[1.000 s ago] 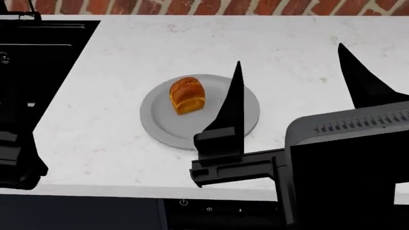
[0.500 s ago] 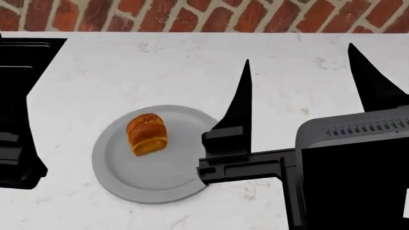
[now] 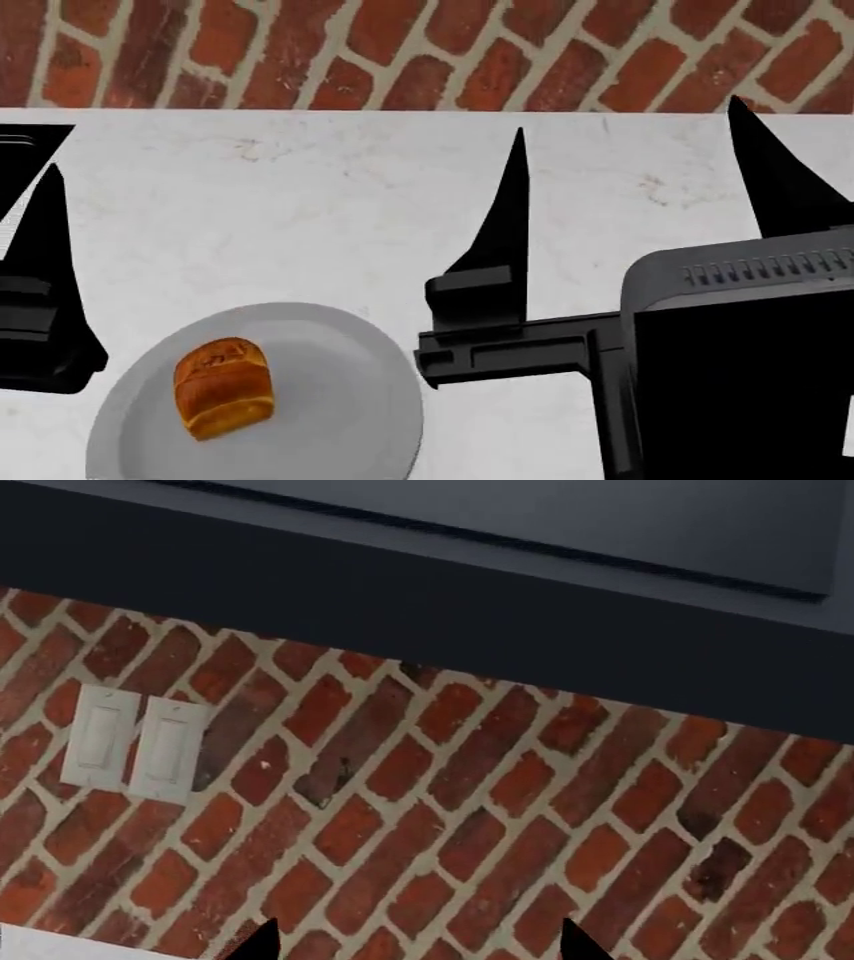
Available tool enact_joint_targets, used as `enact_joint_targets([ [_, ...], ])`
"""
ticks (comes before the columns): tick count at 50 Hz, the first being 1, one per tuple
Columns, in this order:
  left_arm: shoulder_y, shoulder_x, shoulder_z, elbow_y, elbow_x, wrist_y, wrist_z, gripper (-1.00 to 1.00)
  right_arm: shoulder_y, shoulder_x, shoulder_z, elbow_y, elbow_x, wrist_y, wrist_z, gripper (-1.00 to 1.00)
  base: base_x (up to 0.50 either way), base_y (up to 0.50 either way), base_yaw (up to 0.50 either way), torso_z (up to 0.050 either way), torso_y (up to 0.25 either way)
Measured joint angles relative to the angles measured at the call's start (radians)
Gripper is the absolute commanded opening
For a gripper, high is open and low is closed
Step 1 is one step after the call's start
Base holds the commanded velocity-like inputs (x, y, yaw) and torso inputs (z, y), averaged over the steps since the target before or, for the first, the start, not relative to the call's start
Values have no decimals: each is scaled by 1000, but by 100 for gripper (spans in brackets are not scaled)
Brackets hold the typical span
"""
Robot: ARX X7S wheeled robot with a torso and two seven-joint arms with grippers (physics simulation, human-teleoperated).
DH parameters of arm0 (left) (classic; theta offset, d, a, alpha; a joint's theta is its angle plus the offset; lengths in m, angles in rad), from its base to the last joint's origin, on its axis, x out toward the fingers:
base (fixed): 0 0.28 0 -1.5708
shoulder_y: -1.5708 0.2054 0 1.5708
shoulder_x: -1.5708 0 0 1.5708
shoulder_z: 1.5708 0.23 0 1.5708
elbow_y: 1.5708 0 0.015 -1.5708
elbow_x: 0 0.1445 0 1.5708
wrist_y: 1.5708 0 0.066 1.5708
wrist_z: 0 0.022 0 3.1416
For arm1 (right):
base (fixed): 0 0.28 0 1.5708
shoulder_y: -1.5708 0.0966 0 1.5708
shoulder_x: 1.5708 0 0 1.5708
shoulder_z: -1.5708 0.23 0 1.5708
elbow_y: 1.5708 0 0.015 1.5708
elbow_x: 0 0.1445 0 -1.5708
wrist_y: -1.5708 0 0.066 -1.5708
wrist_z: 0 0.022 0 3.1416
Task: Place all breads on the cutting board.
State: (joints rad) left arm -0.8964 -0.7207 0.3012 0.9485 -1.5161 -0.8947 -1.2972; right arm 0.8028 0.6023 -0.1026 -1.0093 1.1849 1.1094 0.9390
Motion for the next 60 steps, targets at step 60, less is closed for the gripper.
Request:
enact_joint_targets([
  [60, -973, 77, 725, -776, 205, -569, 1523, 100, -104, 53, -30, 51, -75, -130, -63, 100, 92, -26, 0, 0, 0],
])
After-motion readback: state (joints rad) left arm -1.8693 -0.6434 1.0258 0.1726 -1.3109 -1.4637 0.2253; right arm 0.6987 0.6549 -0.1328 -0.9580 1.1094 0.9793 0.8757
